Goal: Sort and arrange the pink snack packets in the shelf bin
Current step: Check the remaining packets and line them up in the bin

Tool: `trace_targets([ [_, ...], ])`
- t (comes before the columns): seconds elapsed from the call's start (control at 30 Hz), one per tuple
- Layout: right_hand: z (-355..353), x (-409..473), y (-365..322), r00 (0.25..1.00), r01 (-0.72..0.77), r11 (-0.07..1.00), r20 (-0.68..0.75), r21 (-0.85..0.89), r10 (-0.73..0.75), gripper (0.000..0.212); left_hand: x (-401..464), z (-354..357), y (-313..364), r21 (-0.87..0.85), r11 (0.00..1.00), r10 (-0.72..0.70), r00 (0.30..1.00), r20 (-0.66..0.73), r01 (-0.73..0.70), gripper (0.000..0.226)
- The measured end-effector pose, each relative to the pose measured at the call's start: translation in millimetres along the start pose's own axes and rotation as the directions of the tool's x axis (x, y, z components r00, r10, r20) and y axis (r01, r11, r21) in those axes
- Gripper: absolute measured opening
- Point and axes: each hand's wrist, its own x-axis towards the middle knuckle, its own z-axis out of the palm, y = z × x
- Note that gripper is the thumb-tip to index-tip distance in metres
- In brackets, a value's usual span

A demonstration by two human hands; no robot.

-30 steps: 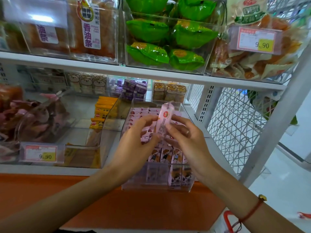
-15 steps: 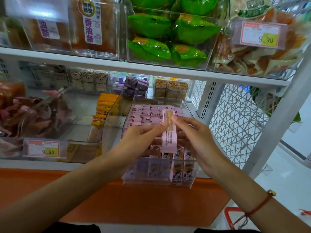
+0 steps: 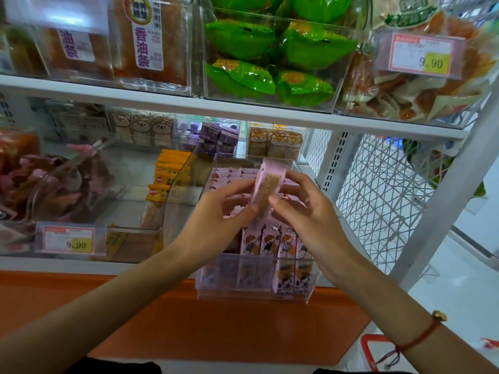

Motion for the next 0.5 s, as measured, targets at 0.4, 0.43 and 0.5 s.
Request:
trace_targets([
  [0.4, 0.0, -2.7, -2.2, 0.997, 0.058, 0.992, -0.034, -0.111, -0.063, 0.047, 2.1, -2.8, -8.5, 0.076, 0.996, 0.056, 0.998, -0.034, -0.053, 0.037],
  [0.43, 1.0, -2.9, -3.1, 0.998, 0.039, 0.992, -0.049, -0.123, -0.045, 0.055, 1.8, -3.3, -8.5, 0.120, 0.991, 0.074, 0.995, -0.064, -0.066, 0.037],
  [0.5, 4.3, -3.2, -5.2, 0.997, -0.032, 0.996, -0.080, -0.087, 0.025, 0.067, -0.1, -3.0, -7.0, 0.218, 0.972, 0.115, 0.986, -0.120, -0.087, 0.039],
])
